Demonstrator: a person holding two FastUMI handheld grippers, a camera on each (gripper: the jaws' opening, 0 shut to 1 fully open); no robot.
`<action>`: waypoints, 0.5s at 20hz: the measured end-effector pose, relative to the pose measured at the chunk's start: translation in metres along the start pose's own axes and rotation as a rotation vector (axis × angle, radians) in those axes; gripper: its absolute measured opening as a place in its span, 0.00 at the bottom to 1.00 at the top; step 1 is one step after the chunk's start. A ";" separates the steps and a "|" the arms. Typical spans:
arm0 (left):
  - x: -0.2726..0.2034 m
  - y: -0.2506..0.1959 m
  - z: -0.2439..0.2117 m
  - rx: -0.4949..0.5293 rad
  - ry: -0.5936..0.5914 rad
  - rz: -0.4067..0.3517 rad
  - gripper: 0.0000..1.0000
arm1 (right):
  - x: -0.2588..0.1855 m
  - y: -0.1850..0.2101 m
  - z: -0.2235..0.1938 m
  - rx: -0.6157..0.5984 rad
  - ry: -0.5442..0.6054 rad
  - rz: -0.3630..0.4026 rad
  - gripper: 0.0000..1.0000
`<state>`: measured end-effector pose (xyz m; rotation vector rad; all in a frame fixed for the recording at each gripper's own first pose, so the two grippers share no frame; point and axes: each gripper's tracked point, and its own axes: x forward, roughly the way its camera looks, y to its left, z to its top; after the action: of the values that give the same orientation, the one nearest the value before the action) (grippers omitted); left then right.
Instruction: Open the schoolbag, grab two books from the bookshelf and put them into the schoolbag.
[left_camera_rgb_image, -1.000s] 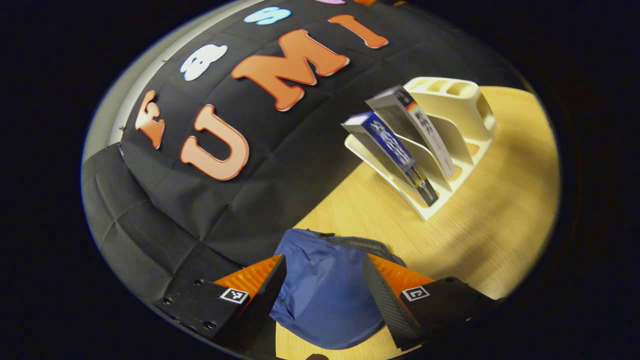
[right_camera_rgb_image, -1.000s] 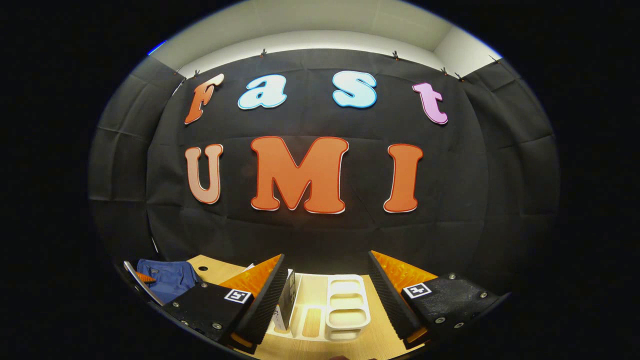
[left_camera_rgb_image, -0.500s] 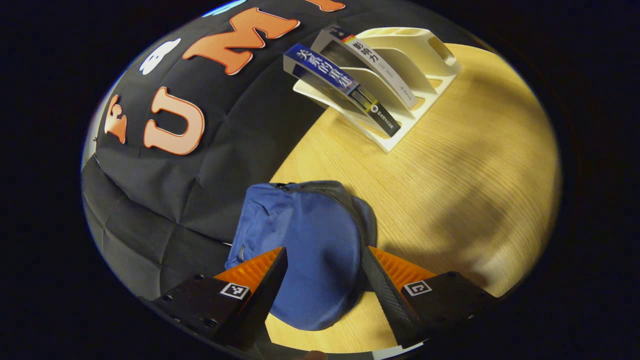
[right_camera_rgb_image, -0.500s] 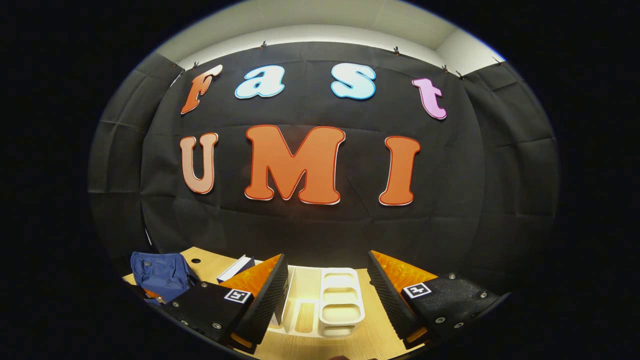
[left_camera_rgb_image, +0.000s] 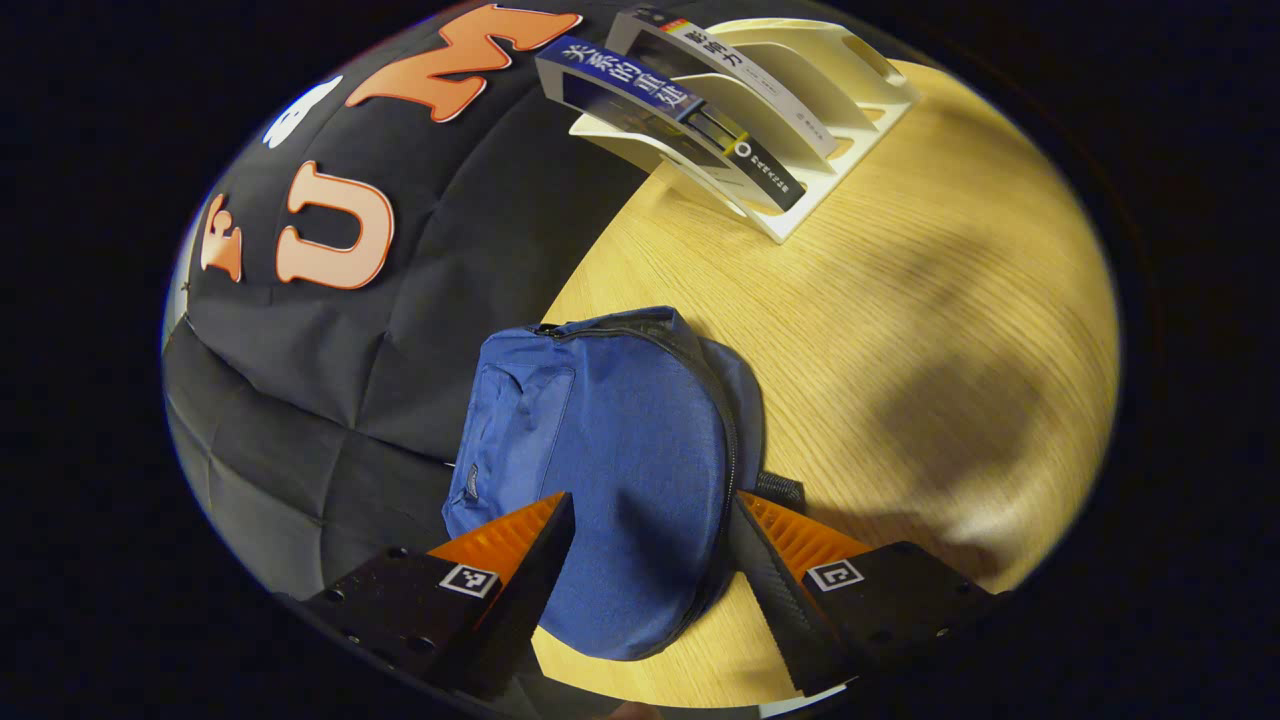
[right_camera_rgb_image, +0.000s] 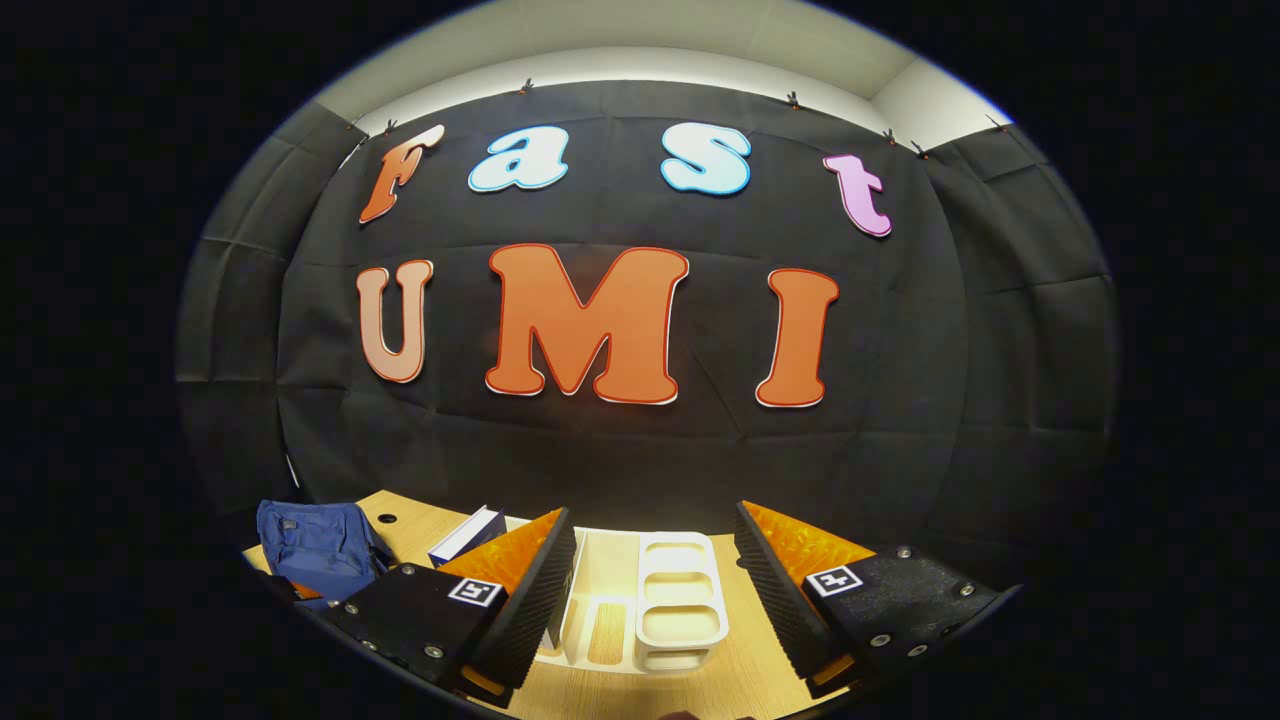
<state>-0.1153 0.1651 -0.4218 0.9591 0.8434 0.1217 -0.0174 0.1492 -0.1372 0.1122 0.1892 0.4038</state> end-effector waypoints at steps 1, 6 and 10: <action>0.000 -0.003 -0.002 0.000 -0.004 -0.004 0.96 | 0.000 0.000 -0.001 -0.002 0.003 0.000 0.94; -0.007 0.003 0.002 0.043 -0.038 0.035 0.94 | -0.001 -0.002 0.000 -0.006 -0.003 -0.006 0.94; -0.006 0.032 0.005 -0.013 -0.022 0.075 1.00 | -0.003 -0.002 -0.001 -0.004 -0.004 -0.005 0.94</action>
<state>-0.1076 0.1780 -0.3920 0.9781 0.7855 0.1805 -0.0192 0.1461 -0.1376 0.1083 0.1844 0.3989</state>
